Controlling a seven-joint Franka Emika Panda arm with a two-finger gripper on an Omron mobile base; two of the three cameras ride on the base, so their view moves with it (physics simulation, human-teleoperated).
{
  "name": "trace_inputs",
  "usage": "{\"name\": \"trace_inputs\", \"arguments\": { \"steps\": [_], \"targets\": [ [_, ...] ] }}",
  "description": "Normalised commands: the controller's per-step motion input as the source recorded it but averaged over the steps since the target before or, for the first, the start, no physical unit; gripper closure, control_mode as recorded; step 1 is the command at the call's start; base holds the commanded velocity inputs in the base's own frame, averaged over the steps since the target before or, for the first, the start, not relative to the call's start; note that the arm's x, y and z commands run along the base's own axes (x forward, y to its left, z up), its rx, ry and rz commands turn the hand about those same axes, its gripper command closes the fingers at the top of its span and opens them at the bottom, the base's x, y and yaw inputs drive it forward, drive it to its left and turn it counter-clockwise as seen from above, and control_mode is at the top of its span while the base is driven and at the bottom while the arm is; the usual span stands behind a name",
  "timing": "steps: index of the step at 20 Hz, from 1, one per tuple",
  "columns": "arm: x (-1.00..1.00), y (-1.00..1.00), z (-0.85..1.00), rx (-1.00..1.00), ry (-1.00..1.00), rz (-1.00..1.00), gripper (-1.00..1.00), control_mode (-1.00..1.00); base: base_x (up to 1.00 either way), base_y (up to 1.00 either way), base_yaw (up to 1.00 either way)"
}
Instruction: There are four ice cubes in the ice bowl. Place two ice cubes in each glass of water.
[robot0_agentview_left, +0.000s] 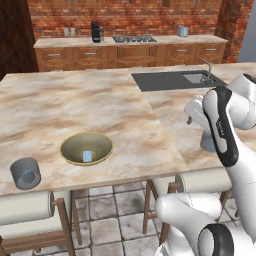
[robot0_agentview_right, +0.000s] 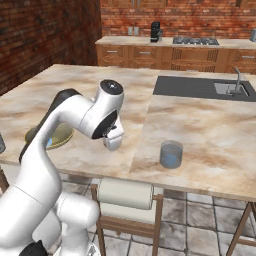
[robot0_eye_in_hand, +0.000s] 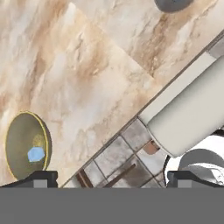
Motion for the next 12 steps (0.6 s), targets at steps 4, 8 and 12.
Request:
{"name": "trace_inputs", "arguments": {
  "steps": [4, 8, 12],
  "targets": [
    [-0.13, 0.88, 0.11, -0.10, 0.00, 0.42, -1.00, -1.00, 0.00, 0.00, 0.00],
    [-0.15, 0.83, 0.11, -0.05, -0.07, 0.38, -1.00, -1.00, 0.00, 0.00, 0.00],
    [-0.19, 0.99, 0.31, -0.12, 0.00, 0.34, -1.00, -1.00, 0.00, 0.00, 0.00]
  ]
}}
